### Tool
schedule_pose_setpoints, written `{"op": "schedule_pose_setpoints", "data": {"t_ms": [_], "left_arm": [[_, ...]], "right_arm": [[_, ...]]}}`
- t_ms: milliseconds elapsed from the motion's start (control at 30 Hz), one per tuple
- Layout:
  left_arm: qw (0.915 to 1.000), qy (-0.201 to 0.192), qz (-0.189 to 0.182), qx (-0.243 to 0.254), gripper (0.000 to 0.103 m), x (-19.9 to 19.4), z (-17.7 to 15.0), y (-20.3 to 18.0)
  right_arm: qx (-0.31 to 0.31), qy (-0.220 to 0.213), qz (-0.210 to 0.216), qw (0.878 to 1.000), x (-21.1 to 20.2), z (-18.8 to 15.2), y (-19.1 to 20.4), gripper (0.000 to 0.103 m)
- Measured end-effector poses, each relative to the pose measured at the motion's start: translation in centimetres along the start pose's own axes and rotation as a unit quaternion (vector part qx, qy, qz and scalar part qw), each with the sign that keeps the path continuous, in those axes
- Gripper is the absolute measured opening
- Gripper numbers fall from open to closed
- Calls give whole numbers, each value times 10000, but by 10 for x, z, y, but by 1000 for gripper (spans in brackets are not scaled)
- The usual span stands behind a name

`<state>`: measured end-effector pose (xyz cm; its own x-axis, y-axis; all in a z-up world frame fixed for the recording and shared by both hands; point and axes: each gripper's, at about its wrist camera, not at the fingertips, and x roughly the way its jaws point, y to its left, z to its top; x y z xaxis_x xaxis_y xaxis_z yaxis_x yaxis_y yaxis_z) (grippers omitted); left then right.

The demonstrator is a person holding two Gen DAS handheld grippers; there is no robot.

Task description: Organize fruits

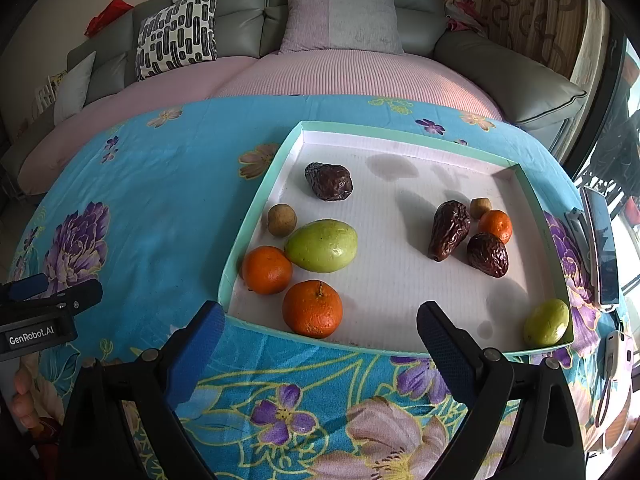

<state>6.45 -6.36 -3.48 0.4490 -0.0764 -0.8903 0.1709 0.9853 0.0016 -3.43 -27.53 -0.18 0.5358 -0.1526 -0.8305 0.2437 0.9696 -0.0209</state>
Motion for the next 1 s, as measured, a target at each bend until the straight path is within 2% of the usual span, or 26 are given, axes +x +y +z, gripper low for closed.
{"op": "schedule_pose_setpoints", "data": {"t_ms": [1000], "left_arm": [[10000,-3,9,23,103,1,-1,-1]], "right_arm": [[-48,83,-16,10000,4,-3,1,97]]}}
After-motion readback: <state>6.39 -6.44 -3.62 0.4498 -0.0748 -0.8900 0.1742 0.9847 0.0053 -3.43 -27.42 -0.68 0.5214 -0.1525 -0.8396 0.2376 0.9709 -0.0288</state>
